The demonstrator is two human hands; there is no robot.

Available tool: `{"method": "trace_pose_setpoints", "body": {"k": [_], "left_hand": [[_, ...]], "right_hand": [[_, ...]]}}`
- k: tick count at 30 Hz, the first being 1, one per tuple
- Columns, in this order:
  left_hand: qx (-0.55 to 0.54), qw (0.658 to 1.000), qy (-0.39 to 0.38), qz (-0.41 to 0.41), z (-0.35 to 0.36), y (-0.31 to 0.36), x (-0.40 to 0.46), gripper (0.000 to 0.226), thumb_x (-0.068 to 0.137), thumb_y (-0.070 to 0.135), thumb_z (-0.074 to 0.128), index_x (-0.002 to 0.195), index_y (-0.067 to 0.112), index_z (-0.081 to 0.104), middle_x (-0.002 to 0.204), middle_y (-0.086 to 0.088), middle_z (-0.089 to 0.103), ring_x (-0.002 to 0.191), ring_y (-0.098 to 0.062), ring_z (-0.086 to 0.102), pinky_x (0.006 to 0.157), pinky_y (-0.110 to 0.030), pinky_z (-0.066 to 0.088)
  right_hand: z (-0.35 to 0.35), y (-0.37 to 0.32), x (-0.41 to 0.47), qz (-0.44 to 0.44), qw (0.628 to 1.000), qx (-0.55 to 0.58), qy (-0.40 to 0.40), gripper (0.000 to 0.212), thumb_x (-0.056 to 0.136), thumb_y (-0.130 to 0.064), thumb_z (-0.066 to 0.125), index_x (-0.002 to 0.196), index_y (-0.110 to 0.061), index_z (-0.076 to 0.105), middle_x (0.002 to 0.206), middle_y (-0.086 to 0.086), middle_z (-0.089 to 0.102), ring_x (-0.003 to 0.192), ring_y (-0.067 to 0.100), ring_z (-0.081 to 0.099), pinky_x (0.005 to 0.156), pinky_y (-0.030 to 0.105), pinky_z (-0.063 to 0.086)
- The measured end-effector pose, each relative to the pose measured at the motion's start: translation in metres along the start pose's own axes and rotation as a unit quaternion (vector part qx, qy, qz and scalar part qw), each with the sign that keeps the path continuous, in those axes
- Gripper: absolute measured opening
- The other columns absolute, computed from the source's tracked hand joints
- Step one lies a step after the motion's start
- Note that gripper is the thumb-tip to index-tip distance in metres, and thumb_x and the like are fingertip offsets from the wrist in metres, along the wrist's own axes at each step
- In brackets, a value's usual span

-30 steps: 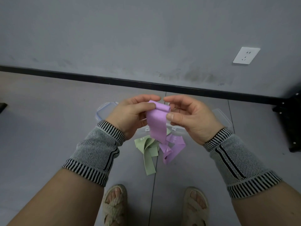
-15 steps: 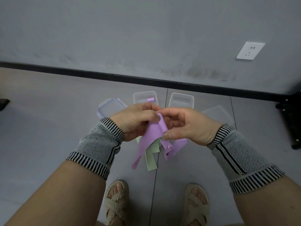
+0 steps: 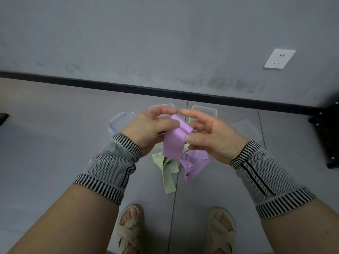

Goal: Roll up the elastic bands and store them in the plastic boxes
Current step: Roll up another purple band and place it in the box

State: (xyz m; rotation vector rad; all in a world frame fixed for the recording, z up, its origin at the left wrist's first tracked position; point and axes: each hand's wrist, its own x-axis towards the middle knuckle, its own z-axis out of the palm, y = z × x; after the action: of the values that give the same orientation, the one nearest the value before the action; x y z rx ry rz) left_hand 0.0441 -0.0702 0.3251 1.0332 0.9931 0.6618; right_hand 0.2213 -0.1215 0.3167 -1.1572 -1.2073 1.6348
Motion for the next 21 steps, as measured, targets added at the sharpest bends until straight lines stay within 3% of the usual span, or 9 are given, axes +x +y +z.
{"method": "trace_pose_setpoints", "body": {"k": [3,6,8,11,17,21], "left_hand": [[0.010,0.996,0.056,0.062,0.002,-0.003,0.002,0.020,0.083,-0.003,0.064,0.093,0.015,0.062,0.078,-0.004,0.069,0.073,-0.017,0.062,0.070,-0.030,0.048],[0.016,0.991,0.077,0.108,0.006,-0.006,0.003,0.020,0.072,0.005,0.072,0.086,0.017,0.063,0.078,-0.005,0.068,0.076,-0.020,0.061,0.073,-0.030,0.050],[0.027,0.988,0.084,0.126,0.009,-0.006,0.003,0.020,0.066,0.010,0.070,0.083,0.018,0.062,0.079,-0.006,0.068,0.077,-0.019,0.062,0.073,-0.029,0.050],[0.060,0.984,0.091,0.138,0.012,-0.005,0.002,0.022,0.076,-0.001,0.071,0.084,0.017,0.061,0.083,-0.009,0.069,0.079,-0.019,0.065,0.078,-0.033,0.053],[0.148,0.966,0.086,0.195,0.013,0.001,-0.004,0.022,0.079,-0.002,0.070,0.082,0.019,0.062,0.076,0.000,0.067,0.068,-0.003,0.064,0.071,-0.015,0.053],[0.157,0.954,0.096,0.238,0.012,0.001,-0.005,0.023,0.079,-0.004,0.068,0.079,0.019,0.062,0.075,0.010,0.066,0.069,-0.002,0.064,0.071,-0.015,0.053]], "right_hand": [[0.004,0.000,0.002,-0.031,0.994,0.037,0.101,0.031,0.069,-0.013,0.079,0.097,-0.018,0.066,0.072,0.000,0.069,0.065,0.014,0.062,0.068,0.030,0.052],[0.005,0.000,0.003,-0.069,0.980,0.028,0.185,0.011,0.079,-0.005,0.070,0.084,-0.015,0.067,0.064,0.000,0.068,0.058,0.011,0.061,0.064,0.026,0.054],[0.006,-0.001,0.003,-0.088,0.973,0.018,0.212,0.012,0.081,-0.002,0.069,0.084,-0.014,0.068,0.065,-0.001,0.069,0.059,0.010,0.062,0.063,0.022,0.054],[0.007,-0.003,0.003,-0.106,0.967,0.011,0.230,0.015,0.081,0.002,0.068,0.085,-0.013,0.069,0.070,0.001,0.071,0.064,0.009,0.064,0.064,0.022,0.054],[0.006,-0.005,0.001,-0.131,0.965,-0.012,0.228,0.021,0.081,0.009,0.064,0.087,-0.011,0.069,0.083,0.009,0.070,0.076,0.015,0.068,0.072,0.027,0.058],[0.007,-0.006,0.001,-0.136,0.965,-0.010,0.225,0.024,0.080,0.008,0.065,0.086,-0.014,0.068,0.084,0.006,0.070,0.080,0.016,0.068,0.075,0.030,0.057]]}}
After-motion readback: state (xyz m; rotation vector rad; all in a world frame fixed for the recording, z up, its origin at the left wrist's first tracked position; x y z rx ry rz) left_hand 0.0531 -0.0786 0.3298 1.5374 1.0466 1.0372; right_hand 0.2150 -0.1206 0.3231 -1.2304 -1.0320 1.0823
